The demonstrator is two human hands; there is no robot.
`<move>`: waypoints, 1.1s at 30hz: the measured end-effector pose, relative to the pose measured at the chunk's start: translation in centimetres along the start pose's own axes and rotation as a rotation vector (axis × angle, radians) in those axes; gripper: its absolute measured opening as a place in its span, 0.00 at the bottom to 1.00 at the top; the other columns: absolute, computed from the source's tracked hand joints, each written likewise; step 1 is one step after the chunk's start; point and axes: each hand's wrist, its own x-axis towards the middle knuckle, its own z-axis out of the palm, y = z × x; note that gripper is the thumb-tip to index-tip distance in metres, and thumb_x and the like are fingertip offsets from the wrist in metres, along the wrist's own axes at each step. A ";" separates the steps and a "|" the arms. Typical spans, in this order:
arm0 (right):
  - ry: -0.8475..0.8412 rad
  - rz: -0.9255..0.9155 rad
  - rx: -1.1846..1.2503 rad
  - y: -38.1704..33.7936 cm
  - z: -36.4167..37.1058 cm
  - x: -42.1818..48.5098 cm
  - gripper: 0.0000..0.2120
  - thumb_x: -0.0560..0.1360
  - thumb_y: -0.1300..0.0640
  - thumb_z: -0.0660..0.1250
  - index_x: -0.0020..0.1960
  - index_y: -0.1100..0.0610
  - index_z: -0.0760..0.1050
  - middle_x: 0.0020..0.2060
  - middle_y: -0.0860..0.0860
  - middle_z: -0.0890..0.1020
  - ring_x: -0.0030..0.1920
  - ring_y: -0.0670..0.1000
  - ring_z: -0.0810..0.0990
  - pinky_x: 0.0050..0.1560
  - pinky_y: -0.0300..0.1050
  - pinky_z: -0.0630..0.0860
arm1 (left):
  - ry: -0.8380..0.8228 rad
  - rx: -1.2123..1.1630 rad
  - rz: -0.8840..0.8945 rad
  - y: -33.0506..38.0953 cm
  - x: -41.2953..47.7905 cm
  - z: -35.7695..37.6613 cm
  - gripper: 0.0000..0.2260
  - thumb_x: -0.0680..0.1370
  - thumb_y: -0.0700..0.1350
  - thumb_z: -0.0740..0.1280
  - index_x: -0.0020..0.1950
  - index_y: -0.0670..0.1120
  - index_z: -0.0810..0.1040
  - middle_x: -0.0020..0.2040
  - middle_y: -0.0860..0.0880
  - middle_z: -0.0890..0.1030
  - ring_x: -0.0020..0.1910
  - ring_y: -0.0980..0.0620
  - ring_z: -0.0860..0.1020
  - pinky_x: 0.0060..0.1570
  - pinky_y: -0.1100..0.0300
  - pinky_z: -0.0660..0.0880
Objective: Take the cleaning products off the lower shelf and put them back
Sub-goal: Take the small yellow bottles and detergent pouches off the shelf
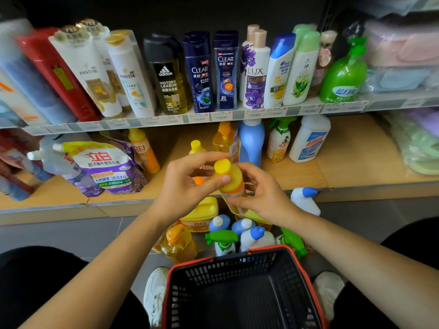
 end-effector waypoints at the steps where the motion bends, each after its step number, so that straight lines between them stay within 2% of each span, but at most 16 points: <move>1: -0.003 -0.001 -0.001 0.1 0.0 0.0 0.29 0.70 0.64 0.78 0.67 0.50 0.73 0.58 0.53 0.81 0.62 0.52 0.80 0.63 0.55 0.77 | -0.026 0.005 0.007 0.0 0.1 -0.2 0.18 0.74 0.44 0.75 0.64 0.43 0.82 0.55 0.46 0.84 0.55 0.49 0.83 0.53 0.54 0.81; 5: -0.034 0.007 0.020 0.2 -0.1 0.3 0.31 0.69 0.65 0.78 0.66 0.45 0.73 0.60 0.52 0.81 0.62 0.51 0.80 0.63 0.49 0.77 | -0.181 0.045 0.056 0.1 0.3 -1.0 0.17 0.78 0.42 0.71 0.67 0.43 0.79 0.57 0.45 0.81 0.59 0.45 0.79 0.55 0.47 0.79; 9: -0.131 0.052 0.065 0.0 -0.7 0.4 0.32 0.71 0.66 0.77 0.70 0.50 0.71 0.61 0.54 0.81 0.63 0.53 0.80 0.64 0.54 0.77 | -0.252 0.008 0.012 0.2 0.5 -1.5 0.17 0.80 0.41 0.68 0.69 0.44 0.78 0.65 0.49 0.81 0.66 0.47 0.77 0.61 0.45 0.77; 14: -0.155 0.051 0.111 -0.5 -0.1 0.2 0.29 0.72 0.63 0.76 0.69 0.46 0.72 0.61 0.53 0.82 0.63 0.56 0.80 0.62 0.57 0.78 | -0.082 -0.071 -0.070 0.4 0.3 -1.0 0.18 0.78 0.42 0.69 0.68 0.41 0.79 0.60 0.45 0.84 0.59 0.42 0.82 0.58 0.42 0.79; 17: -0.044 -0.011 0.043 -0.8 1.1 -0.3 0.28 0.73 0.58 0.76 0.69 0.43 0.72 0.59 0.47 0.82 0.60 0.49 0.81 0.58 0.47 0.80 | 0.014 -0.087 -0.086 0.3 0.1 -0.7 0.17 0.77 0.42 0.70 0.66 0.42 0.80 0.58 0.45 0.85 0.57 0.44 0.83 0.56 0.42 0.81; 18: 0.001 -0.033 0.012 -0.8 1.4 -0.5 0.29 0.72 0.55 0.77 0.69 0.42 0.72 0.59 0.45 0.83 0.60 0.47 0.81 0.58 0.46 0.80 | 0.039 -0.086 -0.087 0.3 0.1 -0.6 0.17 0.77 0.42 0.71 0.65 0.42 0.81 0.57 0.46 0.86 0.57 0.45 0.84 0.55 0.42 0.81; 22: 0.133 -0.083 -0.160 -0.6 2.1 -0.7 0.30 0.69 0.44 0.76 0.69 0.39 0.70 0.59 0.44 0.81 0.59 0.48 0.81 0.57 0.55 0.80 | 0.144 -0.067 -0.094 0.0 -0.2 0.0 0.14 0.76 0.42 0.73 0.62 0.44 0.83 0.54 0.46 0.86 0.51 0.43 0.84 0.51 0.43 0.82; 24: 0.121 -0.085 -0.178 -0.8 2.0 -0.6 0.28 0.70 0.43 0.75 0.68 0.37 0.71 0.59 0.44 0.82 0.58 0.49 0.81 0.55 0.56 0.80 | 0.186 -0.066 -0.100 -0.1 -0.1 0.2 0.12 0.76 0.43 0.73 0.60 0.47 0.84 0.52 0.46 0.86 0.48 0.41 0.83 0.50 0.43 0.82; 26: 0.034 -0.049 -0.067 -1.3 1.7 -0.4 0.26 0.71 0.45 0.76 0.66 0.34 0.72 0.58 0.45 0.83 0.58 0.48 0.82 0.56 0.52 0.81 | 0.149 -0.135 -0.121 0.0 0.1 0.0 0.11 0.77 0.44 0.71 0.59 0.47 0.83 0.50 0.45 0.86 0.48 0.44 0.83 0.49 0.47 0.82; 27: -0.020 -0.017 -0.005 -1.5 1.5 -0.3 0.25 0.72 0.47 0.76 0.65 0.34 0.72 0.59 0.45 0.83 0.59 0.49 0.82 0.57 0.50 0.81 | 0.106 -0.187 -0.138 0.2 0.3 -0.1 0.11 0.78 0.45 0.69 0.60 0.46 0.82 0.50 0.45 0.85 0.48 0.49 0.82 0.49 0.51 0.81; 29: -0.093 0.065 0.105 -1.5 1.1 -0.2 0.24 0.73 0.52 0.75 0.66 0.39 0.74 0.59 0.49 0.83 0.60 0.52 0.82 0.61 0.54 0.79 | 0.032 -0.286 -0.176 0.4 0.6 -0.3 0.12 0.80 0.44 0.65 0.62 0.46 0.81 0.51 0.47 0.84 0.51 0.53 0.81 0.51 0.54 0.79; 31: -0.141 0.137 0.235 -1.1 1.1 -0.2 0.24 0.75 0.56 0.74 0.68 0.50 0.72 0.60 0.54 0.83 0.61 0.57 0.81 0.64 0.61 0.76 | 0.003 -0.353 -0.221 0.3 0.9 -0.5 0.14 0.81 0.44 0.62 0.64 0.44 0.79 0.55 0.43 0.83 0.56 0.47 0.81 0.58 0.48 0.78; 33: -0.165 0.188 0.343 -0.9 1.2 -0.3 0.24 0.76 0.58 0.71 0.69 0.56 0.70 0.61 0.57 0.82 0.63 0.58 0.80 0.66 0.62 0.75 | -0.006 -0.390 -0.252 0.2 0.9 -0.8 0.15 0.81 0.44 0.62 0.66 0.44 0.78 0.60 0.37 0.82 0.61 0.42 0.80 0.61 0.45 0.77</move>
